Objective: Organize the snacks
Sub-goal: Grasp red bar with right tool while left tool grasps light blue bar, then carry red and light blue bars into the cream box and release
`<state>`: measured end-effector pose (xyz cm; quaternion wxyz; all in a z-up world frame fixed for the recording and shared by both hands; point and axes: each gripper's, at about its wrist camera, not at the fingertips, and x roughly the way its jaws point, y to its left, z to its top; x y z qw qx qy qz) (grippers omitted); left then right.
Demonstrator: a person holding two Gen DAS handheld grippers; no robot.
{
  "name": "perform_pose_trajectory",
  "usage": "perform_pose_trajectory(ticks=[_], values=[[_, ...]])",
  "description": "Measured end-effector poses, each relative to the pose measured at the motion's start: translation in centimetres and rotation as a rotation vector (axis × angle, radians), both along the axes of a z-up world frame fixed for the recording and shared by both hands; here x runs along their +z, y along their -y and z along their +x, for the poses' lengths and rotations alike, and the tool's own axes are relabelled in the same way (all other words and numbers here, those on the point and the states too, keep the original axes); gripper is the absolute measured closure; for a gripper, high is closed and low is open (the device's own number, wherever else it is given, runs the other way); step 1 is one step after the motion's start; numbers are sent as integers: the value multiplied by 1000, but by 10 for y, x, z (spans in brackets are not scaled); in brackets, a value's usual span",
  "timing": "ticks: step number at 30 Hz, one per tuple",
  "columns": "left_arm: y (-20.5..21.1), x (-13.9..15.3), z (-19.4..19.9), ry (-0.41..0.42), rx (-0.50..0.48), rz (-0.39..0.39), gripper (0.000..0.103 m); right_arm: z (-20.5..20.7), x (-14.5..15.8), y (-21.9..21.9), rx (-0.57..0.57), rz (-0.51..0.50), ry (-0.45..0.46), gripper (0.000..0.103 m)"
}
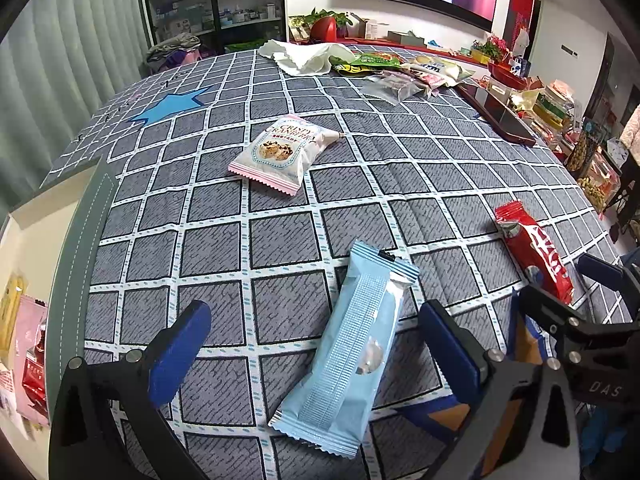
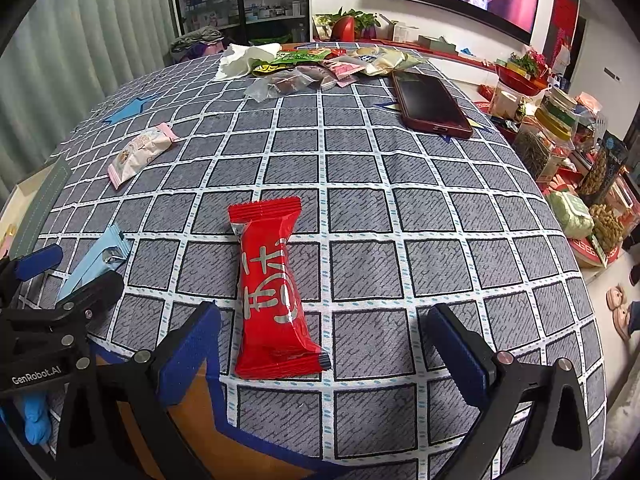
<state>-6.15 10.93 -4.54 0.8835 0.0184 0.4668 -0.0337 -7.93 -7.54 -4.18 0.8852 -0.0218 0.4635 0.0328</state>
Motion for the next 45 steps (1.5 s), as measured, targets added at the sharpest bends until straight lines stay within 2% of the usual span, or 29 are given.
perform_pose_trajectory(ticks=[17, 21, 23, 24, 27, 28, 29, 30, 31, 32, 34, 36, 45], values=[[1, 0, 1, -2, 3, 3, 0, 0, 0, 0, 5, -2, -4, 0], [6, 1, 5, -30, -7, 8, 1, 15, 2, -1, 19, -7, -68, 0], [10, 4, 8, -55, -41, 11, 7, 26, 3, -3, 8, -11, -117, 0], [13, 6, 8, -66, -66, 12, 13, 32, 3, -4, 6, -11, -144, 0], [21, 12, 6, -92, -136, 19, 34, 37, 6, -10, 23, -20, -169, 14], [25, 13, 5, -108, -176, 21, 43, 37, 9, -12, 35, -23, -175, 26], [27, 14, 4, -117, -200, 19, 49, 36, 11, -15, 44, -23, -180, 44], [28, 16, 4, -124, -213, 15, 66, 35, 14, -17, 53, -21, -187, 54], [27, 17, 2, -129, -218, 8, 78, 35, 15, -18, 66, -8, -198, 73], [24, 18, 1, -143, -218, -15, 78, 34, 16, -18, 78, 22, -212, 78], [16, 19, -4, -165, -206, -82, 78, 34, 16, -8, 97, 184, -256, 81], [11, 23, -10, -156, -195, -105, 78, 32, 15, 2, 63, 257, -277, 81], [-29, 65, -37, -36, -108, -92, 78, 13, 38, -10, 86, 271, -234, 81]])
